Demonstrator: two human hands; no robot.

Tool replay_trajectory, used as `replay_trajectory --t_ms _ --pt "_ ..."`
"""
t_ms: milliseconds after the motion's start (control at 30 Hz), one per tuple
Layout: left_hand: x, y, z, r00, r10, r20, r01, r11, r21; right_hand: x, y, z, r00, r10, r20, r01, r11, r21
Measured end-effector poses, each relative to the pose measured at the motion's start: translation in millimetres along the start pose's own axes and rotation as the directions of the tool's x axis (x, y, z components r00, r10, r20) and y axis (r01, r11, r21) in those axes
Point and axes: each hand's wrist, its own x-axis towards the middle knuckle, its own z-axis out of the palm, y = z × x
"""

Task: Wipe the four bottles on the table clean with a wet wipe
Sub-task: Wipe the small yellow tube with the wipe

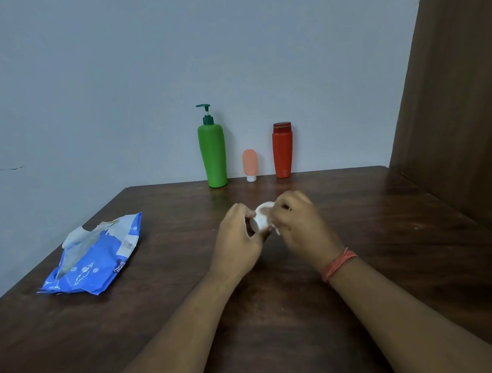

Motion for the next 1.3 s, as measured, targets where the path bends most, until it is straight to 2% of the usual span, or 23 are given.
replay_trajectory --t_ms 67,200,367,433,500,533,667,700,833,867,967,1000,1100,1167,1300 --pt "0.2 -0.1 0.4 1.0 0.025 0.004 -0.025 1.0 0.003 1.1 -0.9 0.7 0.999 -0.034 0.04 0.036 0.998 -0.051" --pt "-1.1 1.2 0.1 0.999 0.043 -0.001 -0.043 0.998 0.044 3.3 14.9 -0.3 0.982 0.184 -0.036 -0.187 0.976 -0.109" --pt "0.1 1.7 -0.8 1.0 -0.007 -0.011 0.007 1.0 0.007 -2.0 3.4 0.7 1.0 0.013 0.016 -0.012 0.999 -0.05" --pt "0.3 1.8 -1.1 0.998 -0.059 -0.01 0.059 0.998 -0.032 0.8 12.1 0.8 0.991 0.101 -0.086 -0.105 0.994 -0.035" --pt "-0.2 1.5 -1.0 0.994 -0.112 -0.001 0.112 0.992 -0.065 1.1 20.5 0.1 0.947 0.245 -0.206 -0.246 0.969 0.02" --pt "0.1 0.0 -0.2 0.991 -0.132 0.005 0.132 0.987 -0.095 0.0 21.4 -0.2 0.938 0.265 -0.225 -0.264 0.964 0.036" --pt "1.2 -5.5 0.8 0.979 -0.205 0.02 0.204 0.955 -0.215 -2.5 8.7 0.1 0.989 0.103 -0.102 -0.105 0.994 -0.016" --pt "1.0 -6.0 1.0 0.976 -0.214 0.029 0.215 0.95 -0.226 -1.4 10.1 -1.3 0.988 0.108 -0.111 -0.112 0.993 -0.036" --pt "-1.8 -2.3 1.1 0.974 -0.218 0.061 0.226 0.948 -0.225 0.5 18.7 -5.6 0.915 0.331 -0.231 -0.338 0.941 0.007" --pt "-1.8 -2.1 1.0 0.973 -0.221 0.061 0.229 0.945 -0.232 -0.3 16.6 -4.6 0.925 0.31 -0.218 -0.314 0.949 0.017" --pt "-0.4 -3.1 -0.5 0.974 -0.221 0.058 0.229 0.936 -0.266 -2.1 6.2 0.4 0.986 0.124 -0.115 -0.125 0.992 0.0" --pt "-0.4 -3.3 -0.6 0.974 -0.217 0.066 0.226 0.937 -0.266 -1.5 8.0 0.2 0.987 0.113 -0.117 -0.116 0.993 -0.016" --pt "-3.0 0.1 -0.1 0.978 -0.183 0.097 0.201 0.952 -0.231 1.2 21.6 -3.7 0.922 0.296 -0.251 -0.302 0.953 0.014" --pt "-3.4 0.5 0.8 0.978 -0.177 0.109 0.196 0.96 -0.2 0.3 22.2 -4.7 0.894 0.373 -0.248 -0.375 0.926 0.042" --pt "-1.0 -3.1 0.8 0.98 -0.175 0.097 0.192 0.958 -0.213 -2.4 12.1 -2.9 0.982 0.152 -0.113 -0.152 0.988 0.01"
